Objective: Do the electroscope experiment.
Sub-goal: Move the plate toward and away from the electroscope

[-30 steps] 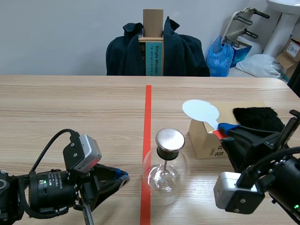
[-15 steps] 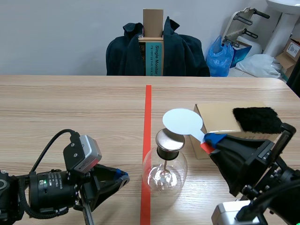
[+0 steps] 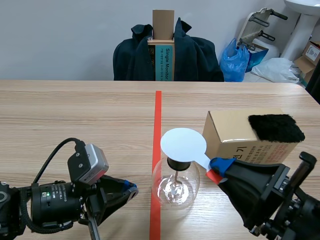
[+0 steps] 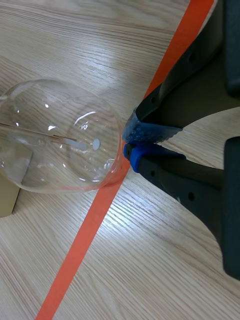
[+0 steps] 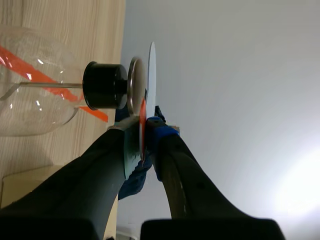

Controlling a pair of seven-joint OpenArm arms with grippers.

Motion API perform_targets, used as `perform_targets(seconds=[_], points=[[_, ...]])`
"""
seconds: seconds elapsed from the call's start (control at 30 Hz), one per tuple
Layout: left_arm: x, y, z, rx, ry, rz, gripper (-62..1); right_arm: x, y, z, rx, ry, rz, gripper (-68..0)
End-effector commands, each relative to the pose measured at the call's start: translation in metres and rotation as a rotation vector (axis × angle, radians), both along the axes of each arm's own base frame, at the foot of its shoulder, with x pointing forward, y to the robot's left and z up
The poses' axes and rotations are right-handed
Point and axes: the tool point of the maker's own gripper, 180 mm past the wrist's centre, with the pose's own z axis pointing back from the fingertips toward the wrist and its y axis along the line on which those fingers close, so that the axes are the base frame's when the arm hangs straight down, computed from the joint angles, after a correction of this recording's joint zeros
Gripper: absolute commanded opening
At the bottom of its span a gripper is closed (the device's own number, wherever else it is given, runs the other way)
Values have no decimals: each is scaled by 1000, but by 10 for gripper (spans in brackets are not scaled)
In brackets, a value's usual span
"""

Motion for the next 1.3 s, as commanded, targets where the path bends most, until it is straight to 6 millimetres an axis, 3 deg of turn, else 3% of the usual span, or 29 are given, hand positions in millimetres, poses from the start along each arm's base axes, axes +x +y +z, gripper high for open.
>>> perform_targets(seconds=[0.0, 0.43, 0.93, 1.27], points=[[3, -6, 10, -37, -18, -2, -592, 2, 0, 7, 5, -28, 3, -667], [3, -6, 10, -37, -18, -2, -592, 7, -3, 7, 5, -25, -32, -667], [2, -6, 10, -37, -18, -2, -592, 48, -51, 4, -3, -2, -383, -667], [2, -6, 10, -37, -18, -2, -592, 57, -67, 4, -7, -7, -489, -667]])
